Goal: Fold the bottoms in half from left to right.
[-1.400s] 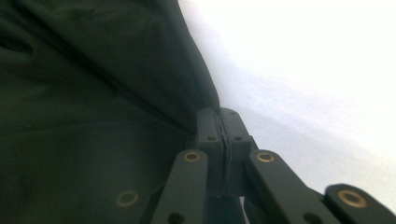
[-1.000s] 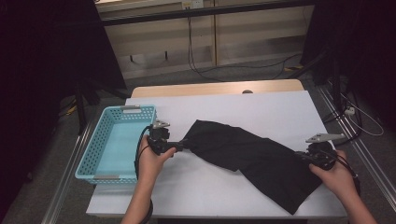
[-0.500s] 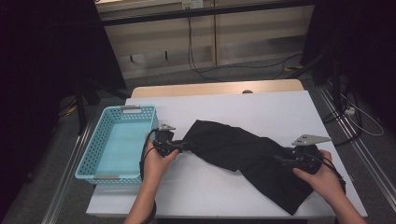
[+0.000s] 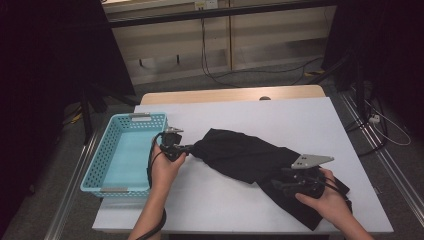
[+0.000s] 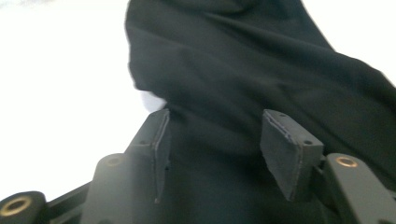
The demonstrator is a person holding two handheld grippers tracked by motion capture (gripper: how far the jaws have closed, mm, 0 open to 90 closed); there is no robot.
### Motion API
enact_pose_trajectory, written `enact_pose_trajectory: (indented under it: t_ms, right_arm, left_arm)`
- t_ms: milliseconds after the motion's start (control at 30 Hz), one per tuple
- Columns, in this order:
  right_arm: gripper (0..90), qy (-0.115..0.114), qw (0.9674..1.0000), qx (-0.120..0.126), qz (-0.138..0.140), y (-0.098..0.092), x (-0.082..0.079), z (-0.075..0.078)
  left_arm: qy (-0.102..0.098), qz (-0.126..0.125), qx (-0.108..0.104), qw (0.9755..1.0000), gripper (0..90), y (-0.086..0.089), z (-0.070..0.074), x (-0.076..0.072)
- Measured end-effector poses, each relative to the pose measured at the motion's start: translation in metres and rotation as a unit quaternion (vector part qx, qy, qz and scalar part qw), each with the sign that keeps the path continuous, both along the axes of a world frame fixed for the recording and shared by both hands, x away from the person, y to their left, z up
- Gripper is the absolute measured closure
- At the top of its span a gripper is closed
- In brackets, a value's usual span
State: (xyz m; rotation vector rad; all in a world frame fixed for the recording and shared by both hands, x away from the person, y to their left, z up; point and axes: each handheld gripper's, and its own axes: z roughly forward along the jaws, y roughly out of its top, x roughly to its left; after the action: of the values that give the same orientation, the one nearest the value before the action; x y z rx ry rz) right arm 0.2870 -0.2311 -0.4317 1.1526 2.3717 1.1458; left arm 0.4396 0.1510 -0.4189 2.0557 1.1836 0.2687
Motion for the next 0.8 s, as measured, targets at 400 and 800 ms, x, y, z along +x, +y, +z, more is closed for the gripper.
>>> enact_pose_trajectory:
  t_ms: [400, 800]
  right_arm:
    - [64.4, 0.004, 0.9966, -0.04, 0.071, 0.036, -0.007, -0.013]
    - [88.9, 0.001, 0.9947, -0.073, 0.073, 0.033, -0.001, -0.015]
  left_arm:
    - [-0.008, 0.029, 0.007, 0.9995, 88.8, 0.002, -0.003, 0.021]
    - [-0.022, 0.033, 0.0, 0.9992, 88.6, 0.002, 0.004, 0.02]
